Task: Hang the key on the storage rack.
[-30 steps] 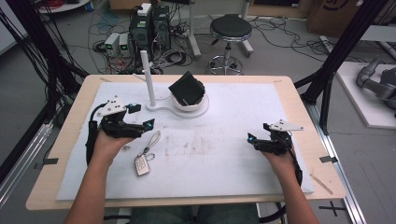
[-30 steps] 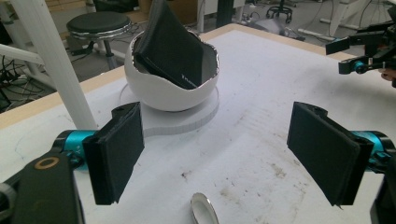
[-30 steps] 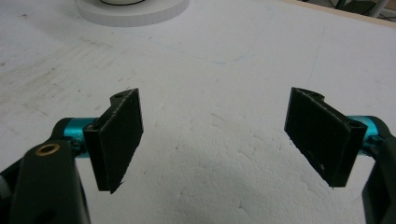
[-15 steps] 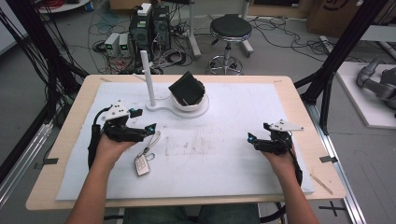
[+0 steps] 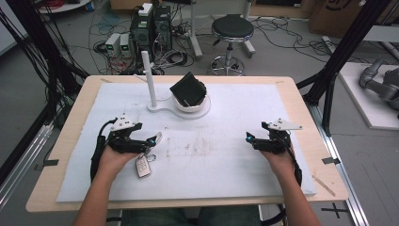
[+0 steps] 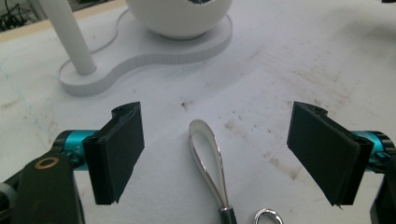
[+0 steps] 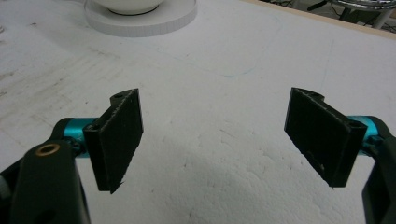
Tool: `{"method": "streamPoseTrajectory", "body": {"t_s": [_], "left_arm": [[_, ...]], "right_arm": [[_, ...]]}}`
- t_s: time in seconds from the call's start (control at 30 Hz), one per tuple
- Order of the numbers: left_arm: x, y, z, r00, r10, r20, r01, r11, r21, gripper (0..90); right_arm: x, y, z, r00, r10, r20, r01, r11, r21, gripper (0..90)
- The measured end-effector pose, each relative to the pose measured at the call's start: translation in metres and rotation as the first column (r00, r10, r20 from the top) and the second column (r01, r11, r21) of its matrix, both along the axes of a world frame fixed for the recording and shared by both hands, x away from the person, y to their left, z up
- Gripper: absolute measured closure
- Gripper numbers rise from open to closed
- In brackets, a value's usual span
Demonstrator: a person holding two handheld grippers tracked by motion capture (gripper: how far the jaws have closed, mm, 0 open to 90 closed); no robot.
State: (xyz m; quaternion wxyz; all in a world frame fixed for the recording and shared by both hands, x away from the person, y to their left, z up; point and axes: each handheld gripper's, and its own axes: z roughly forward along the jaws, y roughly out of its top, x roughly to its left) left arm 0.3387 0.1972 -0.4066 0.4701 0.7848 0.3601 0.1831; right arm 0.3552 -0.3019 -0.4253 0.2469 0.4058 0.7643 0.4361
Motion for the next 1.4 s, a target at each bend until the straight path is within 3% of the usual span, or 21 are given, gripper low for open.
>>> {"method": "streamPoseTrajectory", "body": {"t_s": [0.3,0.4,0.57,0.67,0.87,0.9,0.97,1.1,1.17,1.27,1.4], "left_arm": [[-0.006,0.003,-0.019,0.9975,0.036,-0.060,-0.033,0.9975,0.063,20.0],[-0.007,0.002,-0.028,0.9947,0.038,-0.096,-0.027,0.9929,0.116,20.5],[-0.005,0.003,-0.035,0.9909,0.052,-0.124,-0.034,0.9895,0.140,24.2],[-0.003,0.003,-0.040,0.9867,0.065,-0.149,-0.040,0.9858,0.163,34.7],[-0.003,0.002,-0.040,0.9877,0.071,-0.139,-0.046,0.9825,0.180,46.4],[-0.004,0.001,-0.040,0.9889,0.058,-0.137,-0.032,0.9825,0.184,46.4],[-0.007,-0.002,-0.039,0.9909,0.026,-0.132,0.001,0.9805,0.196,59.7],[-0.010,-0.006,-0.038,0.9919,0.008,-0.127,0.019,0.9770,0.212,69.5],[-0.011,-0.008,-0.038,0.9922,-0.007,-0.125,0.034,0.9762,0.214,79.4],[-0.011,-0.009,-0.036,0.9921,-0.021,-0.124,0.050,0.9711,0.233,81.2],[-0.009,-0.008,-0.036,0.9902,-0.022,-0.138,0.051,0.9758,0.213,81.4]], "right_arm": [[0.006,0.009,0.000,0.9998,0.019,-0.001,-0.019,0.9998,0.002,19.6],[0.007,0.012,0.000,0.9996,0.029,0.000,-0.029,0.9996,-0.004,19.6],[0.008,0.016,0.000,0.9995,0.032,-0.004,-0.032,0.9995,-0.004,19.7],[0.009,0.016,0.000,0.9994,0.035,-0.001,-0.035,0.9993,-0.011,19.6],[0.008,0.016,0.000,0.9995,0.031,-0.003,-0.031,0.9995,-0.009,19.7],[0.008,0.016,0.000,0.9995,0.031,-0.003,-0.031,0.9995,-0.009,19.7],[0.008,0.017,0.000,0.9994,0.034,-0.004,-0.034,0.9993,-0.011,19.7],[0.008,0.017,0.000,0.9994,0.034,-0.005,-0.034,0.9994,-0.009,19.7],[0.008,0.017,0.000,0.9994,0.035,-0.004,-0.035,0.9993,-0.010,19.6],[0.008,0.017,0.000,0.9994,0.036,-0.002,-0.036,0.9993,-0.011,19.7],[0.008,0.017,0.000,0.9992,0.039,-0.002,-0.039,0.9992,-0.012,19.7]]}}
